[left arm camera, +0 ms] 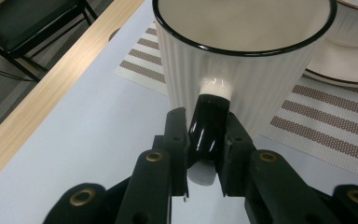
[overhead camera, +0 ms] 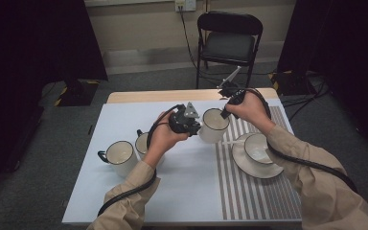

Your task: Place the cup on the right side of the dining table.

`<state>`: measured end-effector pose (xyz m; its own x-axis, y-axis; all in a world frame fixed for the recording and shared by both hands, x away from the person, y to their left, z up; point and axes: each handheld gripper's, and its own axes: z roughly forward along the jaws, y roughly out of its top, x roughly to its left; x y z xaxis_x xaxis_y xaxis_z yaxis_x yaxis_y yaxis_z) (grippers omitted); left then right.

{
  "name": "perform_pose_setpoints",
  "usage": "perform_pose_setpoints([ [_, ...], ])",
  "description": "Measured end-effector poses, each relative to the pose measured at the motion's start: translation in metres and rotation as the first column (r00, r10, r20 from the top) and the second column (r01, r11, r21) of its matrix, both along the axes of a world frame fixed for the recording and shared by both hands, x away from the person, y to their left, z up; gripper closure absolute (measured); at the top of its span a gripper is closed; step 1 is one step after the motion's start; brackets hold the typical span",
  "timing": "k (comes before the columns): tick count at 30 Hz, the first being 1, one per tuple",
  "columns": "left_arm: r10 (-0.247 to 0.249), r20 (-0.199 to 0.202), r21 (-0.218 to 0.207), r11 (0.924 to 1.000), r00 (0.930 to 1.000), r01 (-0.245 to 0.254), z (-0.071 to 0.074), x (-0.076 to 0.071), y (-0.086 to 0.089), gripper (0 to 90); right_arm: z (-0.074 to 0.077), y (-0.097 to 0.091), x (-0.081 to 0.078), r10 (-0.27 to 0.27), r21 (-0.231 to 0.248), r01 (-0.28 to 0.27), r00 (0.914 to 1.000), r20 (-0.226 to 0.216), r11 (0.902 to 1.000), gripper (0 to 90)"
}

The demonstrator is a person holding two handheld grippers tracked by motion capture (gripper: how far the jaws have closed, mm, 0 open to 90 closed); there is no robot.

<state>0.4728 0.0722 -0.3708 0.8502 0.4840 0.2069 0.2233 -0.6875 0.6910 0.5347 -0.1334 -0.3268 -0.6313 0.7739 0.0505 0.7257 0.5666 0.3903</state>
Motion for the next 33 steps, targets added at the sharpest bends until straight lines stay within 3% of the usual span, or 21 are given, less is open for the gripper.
perform_pose_setpoints([
  [20, 0.006, 0.008, 0.007, 1.0, 0.9999, -0.006, -0.003, 0.011, -0.009, 76.1, -0.001, -0.007, 0.007, -0.028, -0.015, 0.028, 0.9995, 0.015, 0.9995, 84.9],
  [33, 0.017, 0.013, -0.018, 0.9997, 0.9998, -0.017, -0.005, 0.016, -0.015, 75.8, 0.0, -0.014, 0.009, -0.042, -0.02, 0.043, 0.9988, 0.025, 0.9989, 85.0],
])
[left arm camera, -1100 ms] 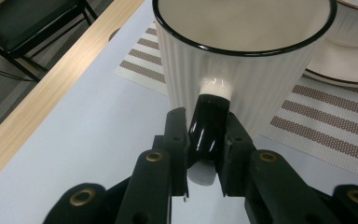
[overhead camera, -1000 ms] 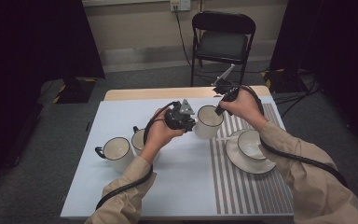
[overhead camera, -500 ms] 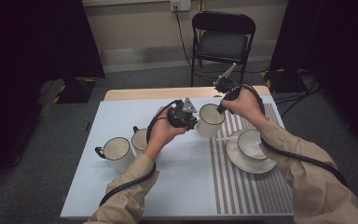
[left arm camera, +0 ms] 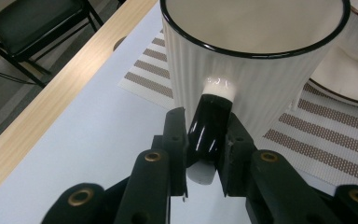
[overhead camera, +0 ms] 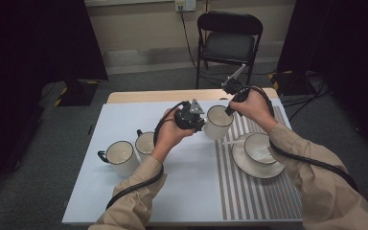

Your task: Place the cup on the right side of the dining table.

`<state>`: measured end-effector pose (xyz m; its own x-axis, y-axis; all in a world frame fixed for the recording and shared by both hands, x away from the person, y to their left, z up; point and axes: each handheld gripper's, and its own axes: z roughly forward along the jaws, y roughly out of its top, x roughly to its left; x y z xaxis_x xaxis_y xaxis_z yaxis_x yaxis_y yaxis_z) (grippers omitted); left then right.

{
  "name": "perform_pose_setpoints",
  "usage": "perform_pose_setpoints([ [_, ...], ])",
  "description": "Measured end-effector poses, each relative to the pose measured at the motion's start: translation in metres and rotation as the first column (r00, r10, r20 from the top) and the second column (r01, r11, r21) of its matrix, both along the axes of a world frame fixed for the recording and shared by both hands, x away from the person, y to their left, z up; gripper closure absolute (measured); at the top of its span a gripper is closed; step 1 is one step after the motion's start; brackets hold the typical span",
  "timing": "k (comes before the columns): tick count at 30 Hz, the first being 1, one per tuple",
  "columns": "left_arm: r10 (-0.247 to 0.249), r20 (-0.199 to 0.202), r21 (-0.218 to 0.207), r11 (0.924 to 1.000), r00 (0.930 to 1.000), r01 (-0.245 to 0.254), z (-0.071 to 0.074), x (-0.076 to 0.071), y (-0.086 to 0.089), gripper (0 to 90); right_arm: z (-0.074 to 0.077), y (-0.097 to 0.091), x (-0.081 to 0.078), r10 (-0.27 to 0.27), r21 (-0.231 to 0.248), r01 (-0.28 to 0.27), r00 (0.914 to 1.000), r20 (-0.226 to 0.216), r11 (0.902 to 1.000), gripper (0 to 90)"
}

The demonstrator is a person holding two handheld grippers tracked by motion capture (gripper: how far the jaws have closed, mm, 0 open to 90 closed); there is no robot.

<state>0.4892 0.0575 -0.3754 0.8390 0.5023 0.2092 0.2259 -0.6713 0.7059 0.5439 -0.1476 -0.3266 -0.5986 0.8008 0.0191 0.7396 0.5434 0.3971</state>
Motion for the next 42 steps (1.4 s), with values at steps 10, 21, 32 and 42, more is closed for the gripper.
perform_pose_setpoints([
  [10, 0.002, 0.0, -0.003, 1.0, 1.0, -0.002, 0.001, 0.003, -0.003, 75.7, 0.001, -0.004, 0.001, -0.007, 0.005, 0.007, 1.0, 0.004, 1.0, 85.0],
  [21, 0.009, 0.001, -0.013, 0.9999, 1.0, -0.009, -0.002, 0.007, -0.011, 75.5, 0.0, -0.01, 0.003, -0.018, 0.003, 0.018, 0.9998, 0.007, 0.9998, 85.0],
  [32, 0.018, -0.01, -0.022, 0.9996, 0.9998, -0.019, -0.006, 0.011, -0.017, 75.3, -0.002, -0.016, 0.006, -0.035, -0.003, 0.035, 0.9993, 0.009, 0.9994, 85.0],
  [42, 0.022, -0.013, -0.027, 0.9994, 0.9997, -0.022, -0.01, 0.016, -0.022, 75.1, -0.005, -0.021, 0.008, -0.05, -0.006, 0.05, 0.9987, 0.01, 0.9987, 85.0],
])
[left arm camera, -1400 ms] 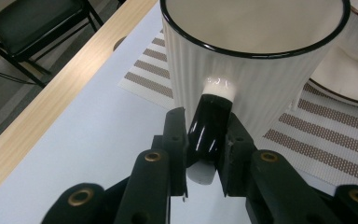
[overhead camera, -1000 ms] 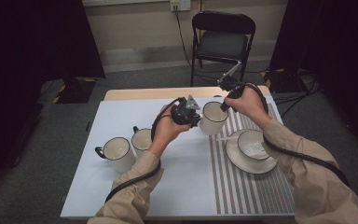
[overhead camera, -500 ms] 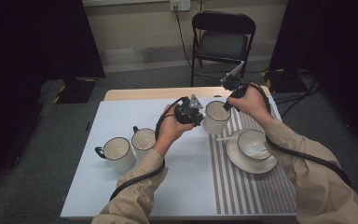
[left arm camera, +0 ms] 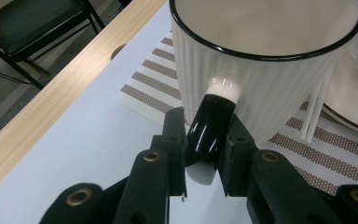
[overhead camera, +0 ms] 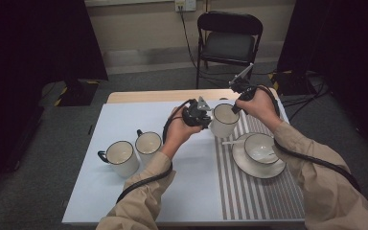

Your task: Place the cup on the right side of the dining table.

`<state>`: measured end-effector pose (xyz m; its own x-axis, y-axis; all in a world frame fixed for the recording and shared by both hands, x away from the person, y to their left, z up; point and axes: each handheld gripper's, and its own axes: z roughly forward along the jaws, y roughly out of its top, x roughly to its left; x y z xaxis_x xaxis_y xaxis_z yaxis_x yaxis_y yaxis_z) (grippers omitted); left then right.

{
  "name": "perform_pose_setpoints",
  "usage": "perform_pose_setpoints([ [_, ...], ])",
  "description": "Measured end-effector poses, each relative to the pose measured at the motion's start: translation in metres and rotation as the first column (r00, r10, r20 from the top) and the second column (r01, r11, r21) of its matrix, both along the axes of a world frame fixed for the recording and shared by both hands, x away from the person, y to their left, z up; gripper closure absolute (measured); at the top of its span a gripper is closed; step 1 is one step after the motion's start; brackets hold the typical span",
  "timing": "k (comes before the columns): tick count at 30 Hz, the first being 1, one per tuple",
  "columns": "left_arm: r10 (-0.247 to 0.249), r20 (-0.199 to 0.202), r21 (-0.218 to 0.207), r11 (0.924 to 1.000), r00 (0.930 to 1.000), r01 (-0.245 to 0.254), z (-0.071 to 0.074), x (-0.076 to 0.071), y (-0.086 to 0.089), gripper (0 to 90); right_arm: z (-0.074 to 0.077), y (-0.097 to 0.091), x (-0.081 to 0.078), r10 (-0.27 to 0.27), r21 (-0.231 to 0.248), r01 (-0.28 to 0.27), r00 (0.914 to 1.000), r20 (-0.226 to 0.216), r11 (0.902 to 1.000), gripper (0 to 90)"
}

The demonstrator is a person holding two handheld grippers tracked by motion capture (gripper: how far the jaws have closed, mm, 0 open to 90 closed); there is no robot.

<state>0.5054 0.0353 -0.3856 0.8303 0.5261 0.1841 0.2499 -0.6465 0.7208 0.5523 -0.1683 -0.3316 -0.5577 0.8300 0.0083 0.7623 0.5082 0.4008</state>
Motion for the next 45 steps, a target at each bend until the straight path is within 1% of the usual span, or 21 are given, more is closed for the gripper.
perform_pose_setpoints([
  [2, -0.001, -0.005, 0.002, 1.0, 1.0, 0.001, -0.001, 0.001, -0.001, 75.1, 0.0, 0.0, 0.001, -0.002, -0.006, 0.002, 1.0, 0.001, 1.0, 85.1],
  [4, 0.003, -0.008, -0.005, 1.0, 1.0, -0.003, -0.002, 0.002, -0.002, 75.1, -0.001, -0.001, 0.001, -0.005, -0.007, 0.005, 1.0, -0.001, 1.0, 85.1],
  [5, 0.002, -0.007, 0.0, 1.0, 1.0, -0.002, -0.003, 0.002, -0.002, 75.0, -0.002, -0.001, 0.001, -0.005, -0.007, 0.005, 1.0, 0.001, 1.0, 85.1],
  [7, 0.002, -0.008, -0.004, 1.0, 1.0, -0.002, -0.004, 0.003, -0.003, 75.0, -0.003, -0.002, 0.002, -0.013, -0.005, 0.013, 0.9999, -0.006, 0.9999, 85.1],
  [11, 0.007, -0.01, -0.003, 1.0, 0.9999, -0.007, -0.006, 0.004, -0.006, 75.0, -0.004, -0.004, 0.002, -0.019, -0.006, 0.019, 0.9998, -0.005, 0.9998, 85.1],
  [13, 0.011, -0.011, -0.007, 0.9999, 0.9999, -0.011, -0.007, 0.004, -0.007, 75.0, -0.006, -0.006, 0.003, -0.012, -0.007, 0.012, 0.9999, -0.004, 0.9999, 85.1],
  [14, 0.007, -0.01, 0.001, 1.0, 0.9999, -0.007, -0.007, 0.004, -0.007, 75.0, -0.006, -0.006, 0.003, -0.015, -0.007, 0.015, 0.9999, -0.005, 0.9999, 85.1],
  [15, 0.011, -0.011, -0.007, 0.9999, 0.9999, -0.012, -0.008, 0.004, -0.009, 75.0, -0.006, -0.006, 0.003, -0.022, -0.007, 0.022, 0.9997, -0.008, 0.9997, 85.1],
  [18, 0.005, -0.014, -0.002, 1.0, 0.9999, -0.005, -0.009, 0.006, -0.01, 75.0, -0.007, -0.008, 0.003, -0.018, -0.011, 0.018, 0.9998, -0.003, 0.9998, 85.1],
  [19, 0.013, -0.011, -0.01, 0.9999, 0.9999, -0.013, -0.01, 0.006, -0.011, 75.0, -0.007, -0.009, 0.004, -0.018, -0.012, 0.018, 0.9998, -0.002, 0.9998, 85.1],
  [23, 0.017, -0.011, -0.008, 0.9998, 0.9998, -0.017, -0.01, 0.008, -0.013, 74.9, -0.007, -0.01, 0.005, -0.029, -0.012, 0.029, 0.9996, -0.003, 0.9995, 85.1],
  [25, 0.014, -0.012, -0.004, 0.9999, 0.9998, -0.014, -0.01, 0.009, -0.014, 74.9, -0.007, -0.012, 0.006, -0.022, -0.012, 0.022, 0.9998, -0.001, 0.9997, 85.2],
  [29, 0.022, -0.016, -0.008, 0.9997, 0.9996, -0.022, -0.013, 0.009, -0.016, 74.9, -0.009, -0.012, 0.007, -0.032, -0.014, 0.032, 0.9995, -0.004, 0.9994, 85.2],
  [33, 0.029, -0.015, -0.006, 0.9996, 0.9995, -0.029, -0.015, 0.01, -0.017, 74.8, -0.011, -0.014, 0.008, -0.026, -0.017, 0.026, 0.9997, -0.001, 0.9995, 85.2],
  [34, 0.028, -0.015, -0.003, 0.9996, 0.9995, -0.028, -0.015, 0.011, -0.017, 74.8, -0.012, -0.014, 0.008, -0.032, -0.014, 0.032, 0.9995, -0.001, 0.9994, 85.2],
  [36, 0.035, -0.015, -0.01, 0.9993, 0.9993, -0.035, -0.016, 0.011, -0.018, 74.8, -0.012, -0.015, 0.009, -0.031, -0.012, 0.031, 0.9995, -0.001, 0.9995, 85.2],
  [38, 0.031, -0.016, 0.0, 0.9995, 0.9994, -0.031, -0.016, 0.012, -0.018, 74.7, -0.013, -0.014, 0.009, -0.039, -0.012, 0.039, 0.9992, -0.004, 0.9992, 85.2],
  [40, 0.035, -0.015, -0.005, 0.9994, 0.9993, -0.036, -0.018, 0.013, -0.019, 74.8, -0.013, -0.014, 0.009, -0.045, -0.014, 0.045, 0.999, -0.003, 0.9989, 85.2],
  [42, 0.036, -0.019, -0.008, 0.9993, 0.9992, -0.036, -0.019, 0.013, -0.019, 74.7, -0.014, -0.015, 0.01, -0.039, -0.016, 0.039, 0.9993, 0.003, 0.9991, 85.2],
  [45, 0.037, -0.018, 0.002, 0.9993, 0.9991, -0.037, -0.019, 0.014, -0.02, 74.7, -0.016, -0.016, 0.011, -0.039, -0.018, 0.039, 0.9992, 0.004, 0.9991, 85.2],
])
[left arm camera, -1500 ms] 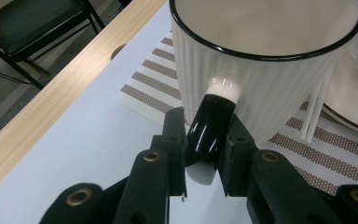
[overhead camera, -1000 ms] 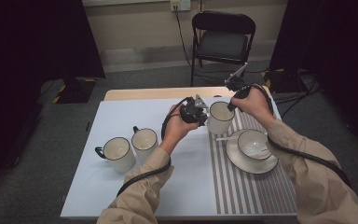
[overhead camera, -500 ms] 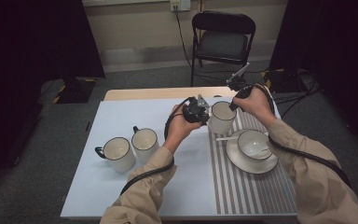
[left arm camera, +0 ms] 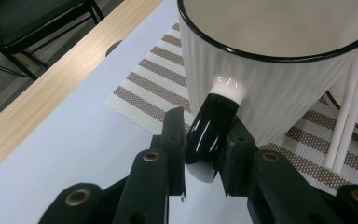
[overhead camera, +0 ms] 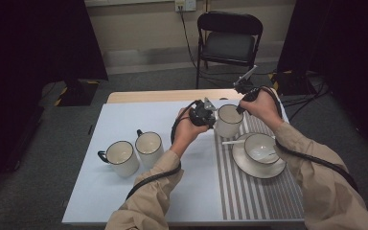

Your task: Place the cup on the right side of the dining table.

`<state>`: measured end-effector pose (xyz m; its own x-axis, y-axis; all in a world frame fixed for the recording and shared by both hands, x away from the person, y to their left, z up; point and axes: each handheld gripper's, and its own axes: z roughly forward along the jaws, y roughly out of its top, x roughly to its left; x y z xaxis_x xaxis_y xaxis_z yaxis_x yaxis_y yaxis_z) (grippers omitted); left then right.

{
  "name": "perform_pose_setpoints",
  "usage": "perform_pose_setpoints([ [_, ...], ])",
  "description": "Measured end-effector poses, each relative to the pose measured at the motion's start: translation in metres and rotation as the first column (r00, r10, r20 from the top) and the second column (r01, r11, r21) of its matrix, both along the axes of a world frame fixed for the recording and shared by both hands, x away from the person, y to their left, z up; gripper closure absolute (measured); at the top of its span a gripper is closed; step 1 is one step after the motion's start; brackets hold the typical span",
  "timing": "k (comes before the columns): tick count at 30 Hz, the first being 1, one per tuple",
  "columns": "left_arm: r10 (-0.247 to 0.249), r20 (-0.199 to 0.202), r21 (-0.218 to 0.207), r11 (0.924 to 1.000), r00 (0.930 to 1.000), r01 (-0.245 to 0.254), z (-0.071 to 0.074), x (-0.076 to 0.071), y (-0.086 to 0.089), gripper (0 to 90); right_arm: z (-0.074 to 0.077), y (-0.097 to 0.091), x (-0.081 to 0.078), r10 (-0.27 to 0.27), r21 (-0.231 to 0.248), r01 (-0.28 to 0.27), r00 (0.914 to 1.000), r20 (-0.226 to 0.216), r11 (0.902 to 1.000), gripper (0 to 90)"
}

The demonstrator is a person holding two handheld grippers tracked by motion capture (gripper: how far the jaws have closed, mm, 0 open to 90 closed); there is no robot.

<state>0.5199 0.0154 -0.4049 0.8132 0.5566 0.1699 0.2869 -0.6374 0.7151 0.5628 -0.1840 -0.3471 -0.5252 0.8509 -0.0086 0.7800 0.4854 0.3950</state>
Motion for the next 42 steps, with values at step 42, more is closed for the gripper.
perform_pose_setpoints([
  [42, 0.037, -0.029, 0.001, 0.9993, 0.9989, -0.037, -0.019, 0.011, -0.007, 74.8, -0.011, -0.006, 0.007, -0.029, 0.006, 0.028, 0.9996, 0.008, 0.9996, 86.2],
])
